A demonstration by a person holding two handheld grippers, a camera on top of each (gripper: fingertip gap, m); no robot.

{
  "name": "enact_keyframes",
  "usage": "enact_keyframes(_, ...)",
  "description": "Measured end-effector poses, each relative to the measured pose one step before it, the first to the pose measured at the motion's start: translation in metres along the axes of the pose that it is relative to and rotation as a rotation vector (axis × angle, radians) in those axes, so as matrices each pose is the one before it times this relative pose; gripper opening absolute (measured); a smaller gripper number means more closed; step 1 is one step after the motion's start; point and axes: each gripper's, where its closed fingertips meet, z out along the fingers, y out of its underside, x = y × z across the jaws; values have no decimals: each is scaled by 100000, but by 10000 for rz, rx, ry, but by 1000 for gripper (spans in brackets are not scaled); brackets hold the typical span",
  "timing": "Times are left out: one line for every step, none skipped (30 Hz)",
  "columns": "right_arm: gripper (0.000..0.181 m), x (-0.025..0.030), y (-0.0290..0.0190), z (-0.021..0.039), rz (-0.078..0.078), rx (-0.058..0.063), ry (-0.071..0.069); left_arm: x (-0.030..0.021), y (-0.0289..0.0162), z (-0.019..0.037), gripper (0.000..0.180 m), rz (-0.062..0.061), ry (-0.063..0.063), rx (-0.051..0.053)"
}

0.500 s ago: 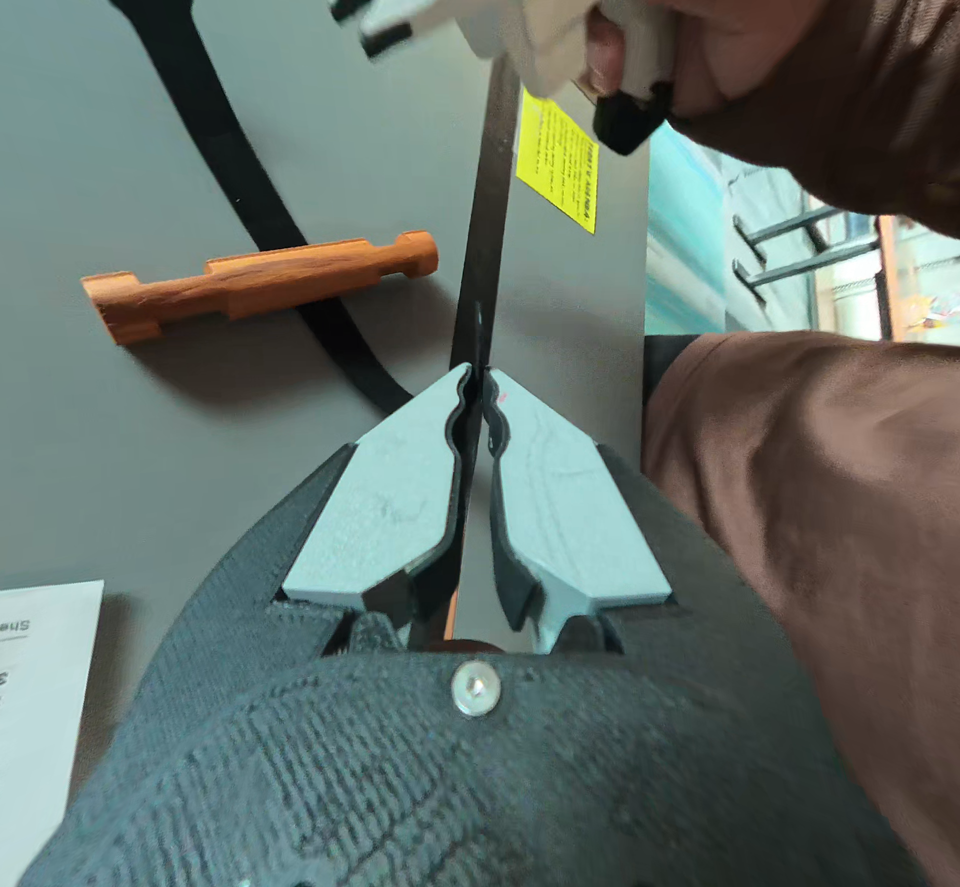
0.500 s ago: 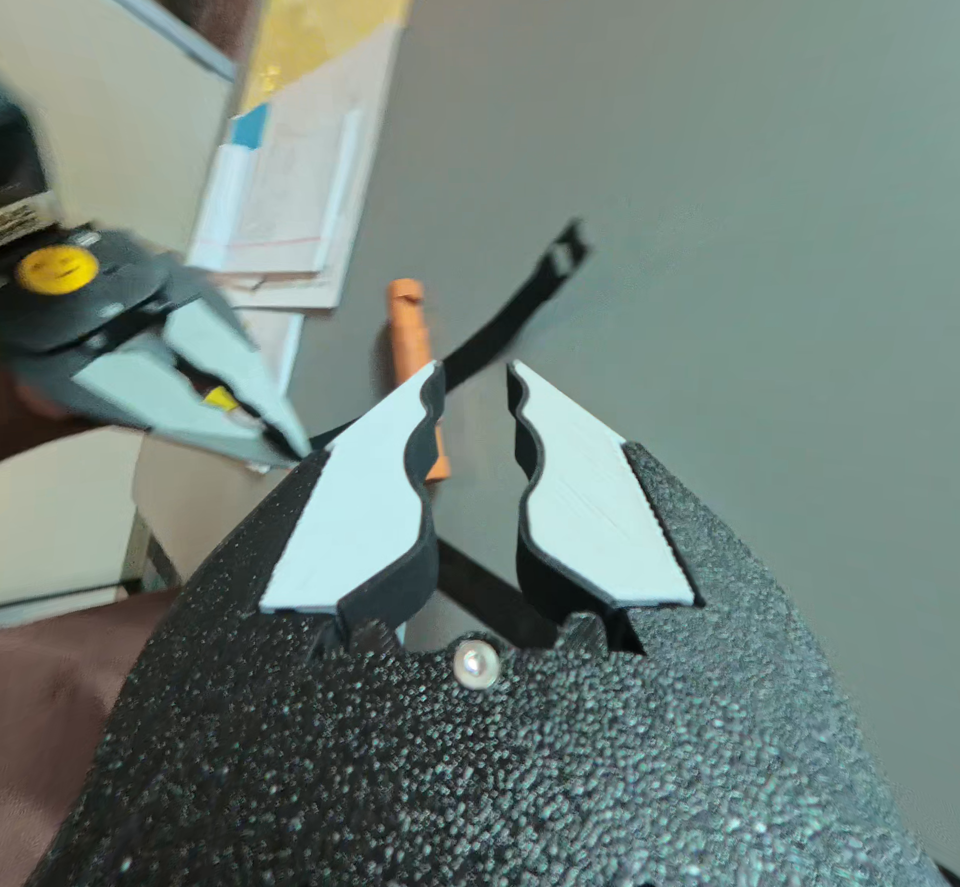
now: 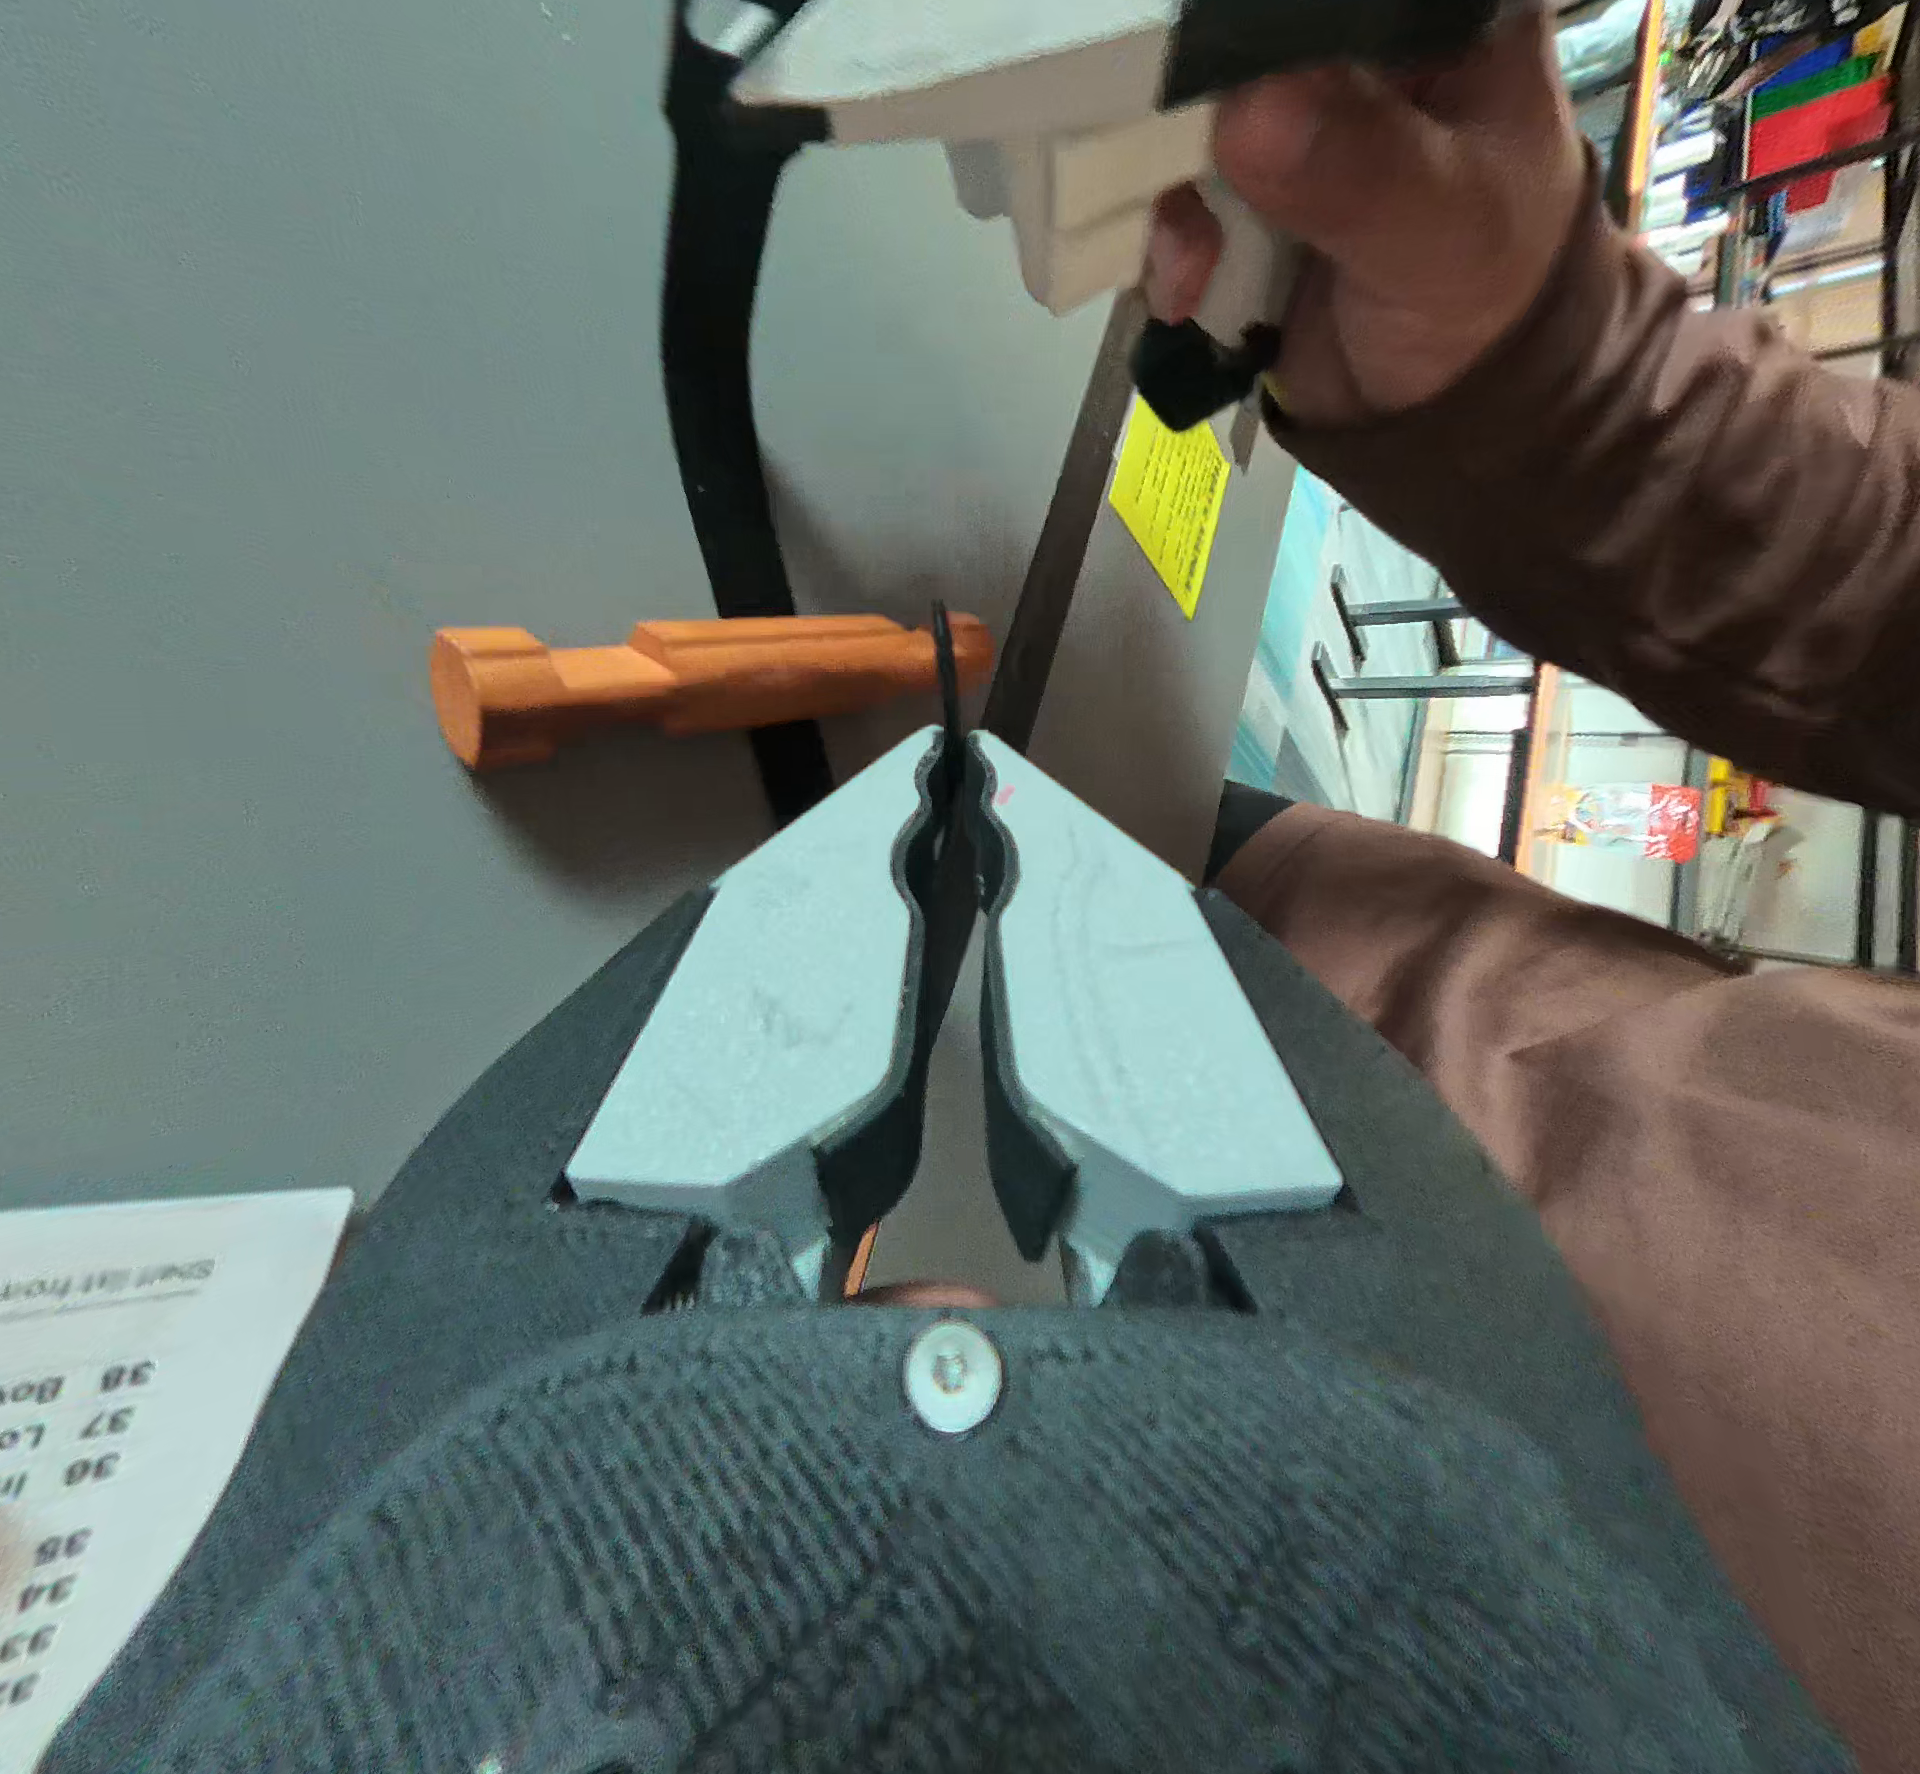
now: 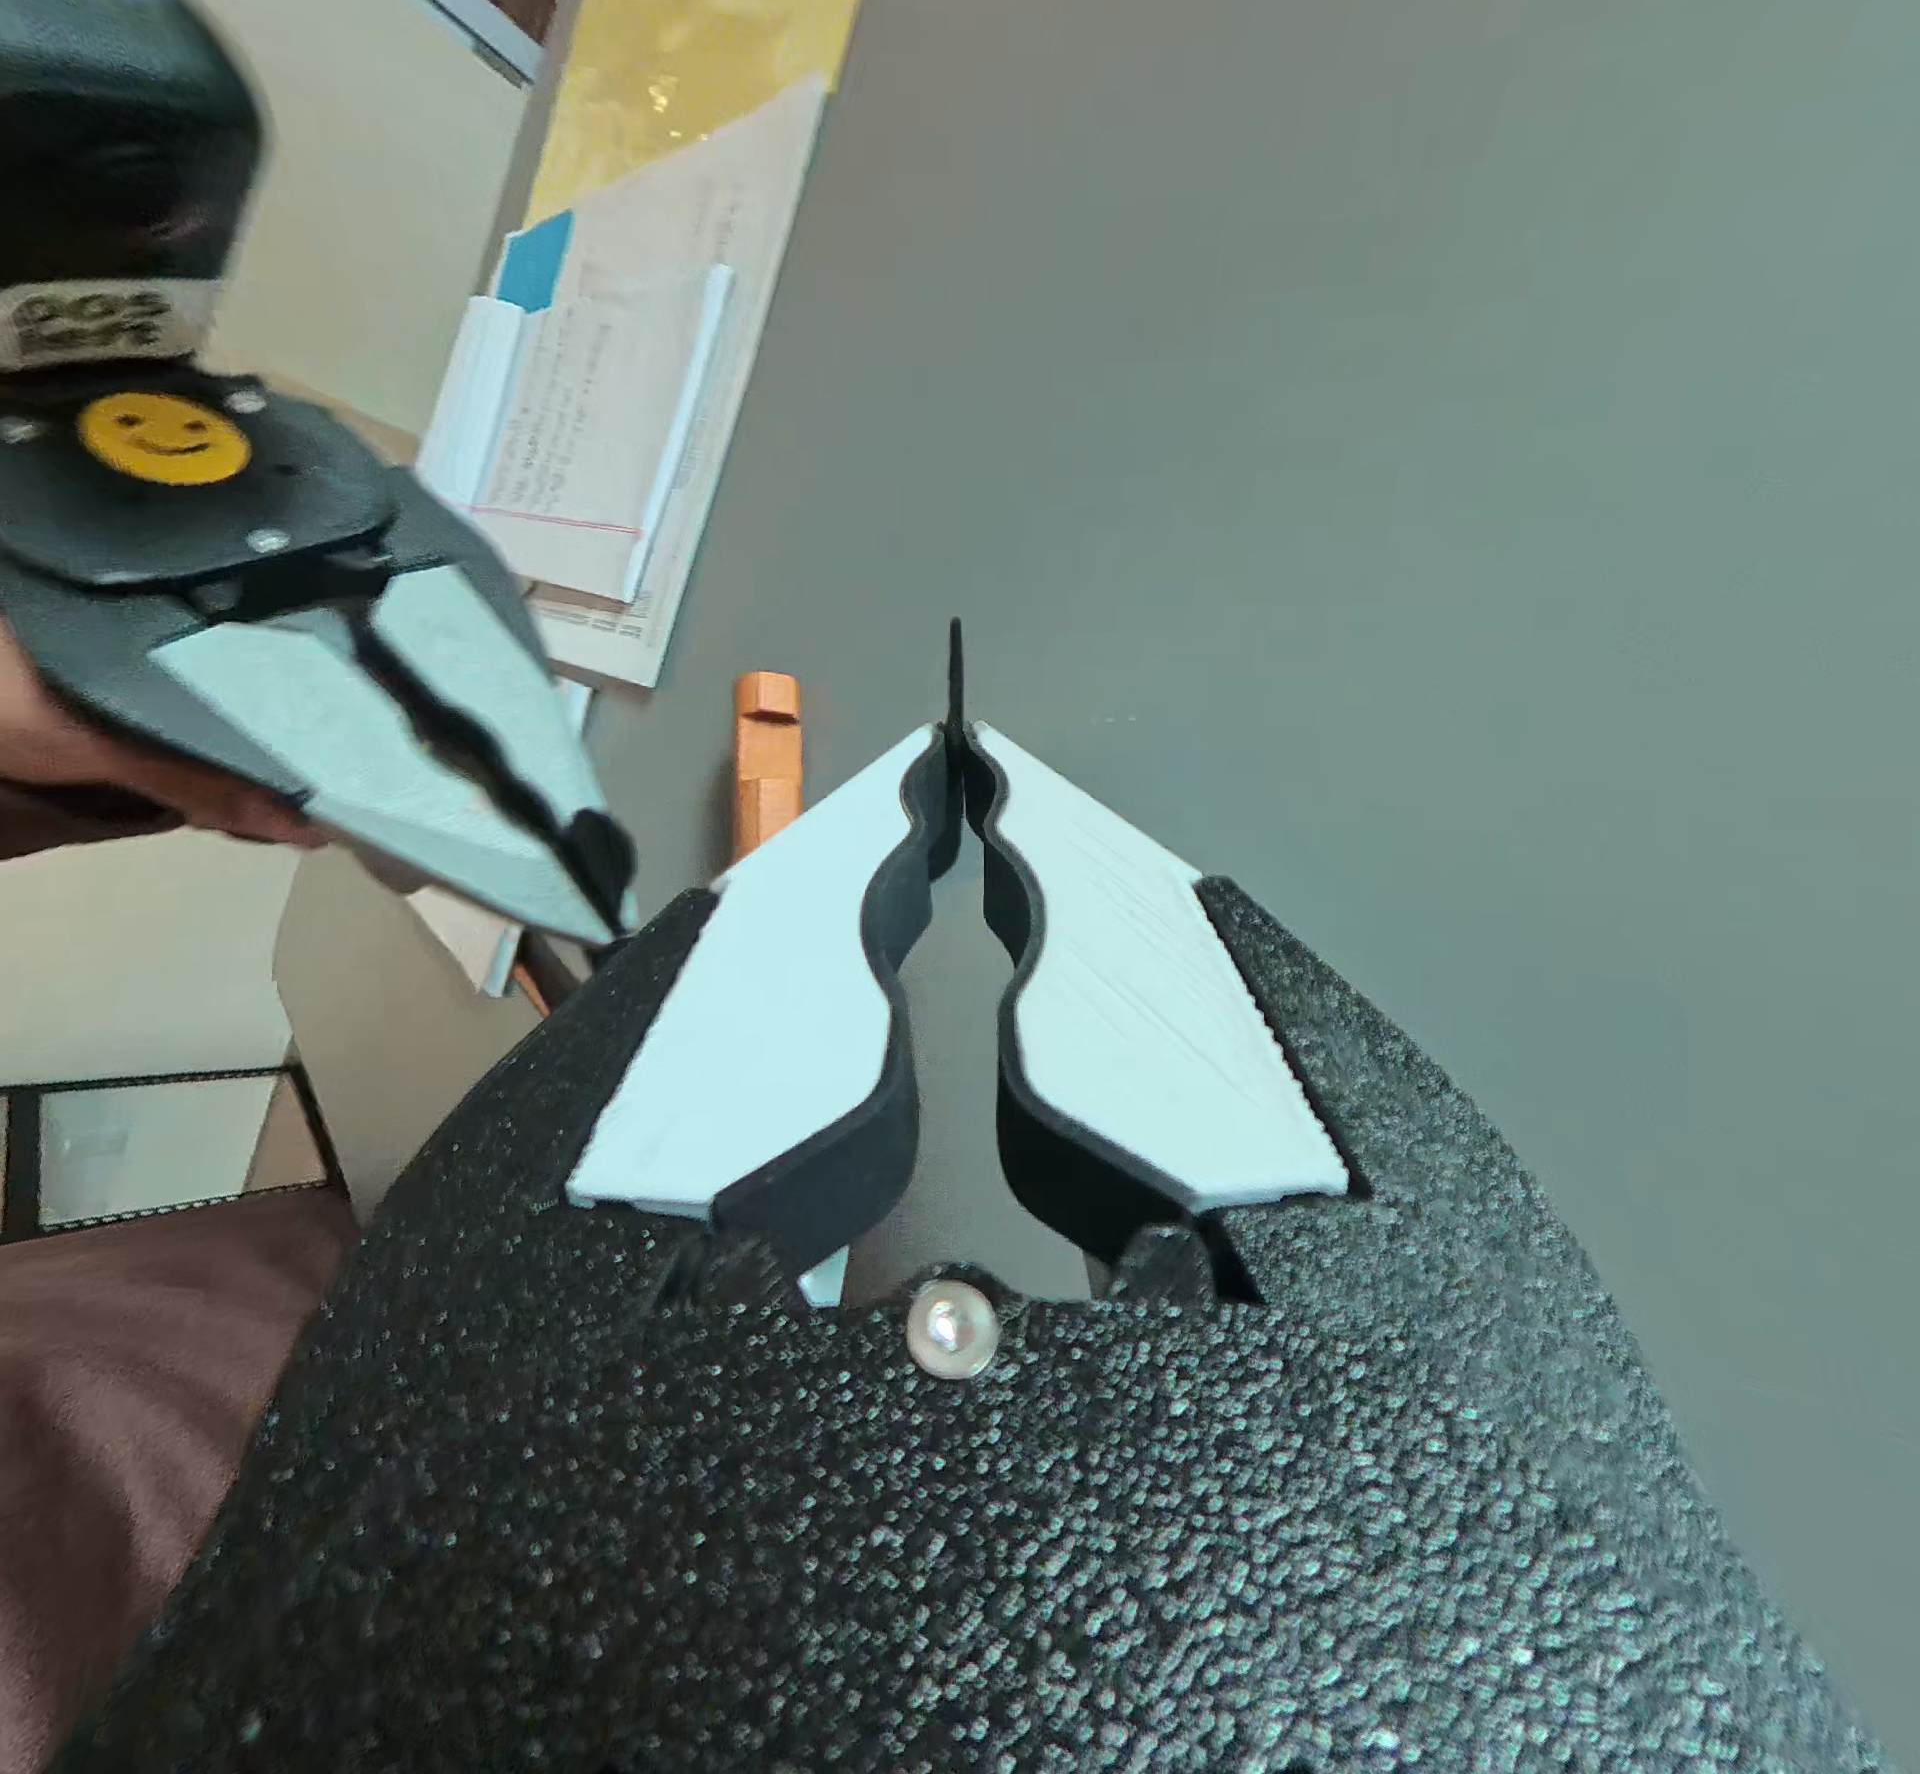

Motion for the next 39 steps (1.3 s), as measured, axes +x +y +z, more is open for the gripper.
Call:
enact_keyframes(0,-607,-170,-176,-154,91,-170,-308,-442,137,0,-195,-2,-59)
enact_keyframes(0,-639,-114,-187,-62,76,-248,-207,-520,134,0,-106,42,-34)
enact_keyframes(0,-728,-107,-98,24,49,-367,-201,-610,150,0,-27,21,-7)
enact_keyframes(0,-671,16,-90,41,0,-392,-245,-566,93,0,-6,-11,-23)
enact_keyframes(0,-560,91,-29,0,-48,-326,-118,-463,107,0,-36,77,-63)
enact_keyframes(0,-254,178,-43,-56,-94,-140,158,-383,85,0,-37,200,-67)
enact_keyframes(0,-66,243,-66,-93,-143,-9,343,-241,62,0,0,291,-106)
enact_keyframes(0,-14,210,-103,-90,-120,25,434,-42,53,0,68,292,-172)
enact_keyframes(1,-71,100,-89,-77,-73,-3,237,114,21,0,145,160,-218)
enact_keyframes(1,-150,92,-97,-90,-86,-39,112,220,8,0,203,60,-239)
enact_keyframes(0,-215,81,-55,-142,-94,-47,48,253,-14,0,196,40,-237)
enact_keyframes(0,-229,146,-6,-196,-142,-19,75,202,-8,0,125,84,-177)
enact_keyframes(1,-166,255,54,-231,-207,27,104,24,-24,0,57,124,-71)
enact_keyframes(1,-123,214,122,-248,-230,81,130,-69,-45,0,21,136,-15)
enact_keyframes(1,-49,242,81,-232,-208,106,175,-85,-78,0,48,113,-9)
enact_keyframes(1,13,125,68,-171,-163,126,99,-36,-84,0,139,63,-9)
enact_keyframes(1,-109,94,53,-110,-137,20,176,56,-68,0,152,92,-36)
enact_keyframes(2,-237,16,32,-90,-107,-52,170,177,-30,0,84,114,-95)
enact_keyframes(2,-276,-68,19,-116,-73,-19,8,234,41,0,8,22,-108)
enact_keyframes(2,-227,-48,33,-148,-104,24,-113,197,43,0,-36,-4,-99)
enact_keyframes(3,-177,41,59,-166,-129,54,-42,134,44,0,-32,44,-63)
enact_keyframes(3,-73,70,21,-142,-107,74,-110,70,35,0,-24,0,-34)
enact_keyframes(3,107,165,-46,-92,-107,68,-84,39,47,0,-32,-2,-21)
enact_keyframes(3,-28,131,5,-83,-129,48,30,3,43,0,-30,56,5)
enact_keyframes(4,-86,185,-5,-92,-148,18,47,-47,50,0,-22,54,35)
enact_keyframes(6,-62,112,10,-62,-119,34,-20,-17,49,0,0,3,16)
enact_keyframes(7,-28,36,-19,-26,-65,61,-43,45,99,0,10,-12,-29)
enact_keyframes(8,34,40,-53,-7,-33,76,29,46,71,0,-19,34,-23)
enact_keyframes(8,16,27,1,30,2,37,42,31,94,0,-39,52,-14)
enact_keyframes(8,27,42,1,68,22,29,-7,11,73,0,-31,17,-14)
enact_keyframes(8,29,162,-48,72,29,33,39,7,-9,0,-19,12,-7)
enact_keyframes(9,49,40,-51,46,44,8,34,2,22,0,-31,25,-14)
enact_keyframes(10,28,217,-152,58,48,28,8,6,53,0,-24,7,-17)
enact_keyframes(13,24,33,-87,64,64,0,-33,-10,85,0,2,-35,-21)
enact_keyframes(15,-41,7,-152,93,91,-68,20,26,84,0,4,-44,-59)
enact_keyframes(15,-151,0,-30,122,87,-124,-54,208,132,0,18,-50,-98)
enact_keyframes(14,-12,-12,-43,142,89,-72,-8,155,111,0,44,-46,-106)
enact_keyframes(11,107,-29,-48,128,92,19,1,134,130,0,31,-34,-97)
enact_keyframes(7,164,49,-35,96,57,84,2,89,143,0,22,-18,-73)
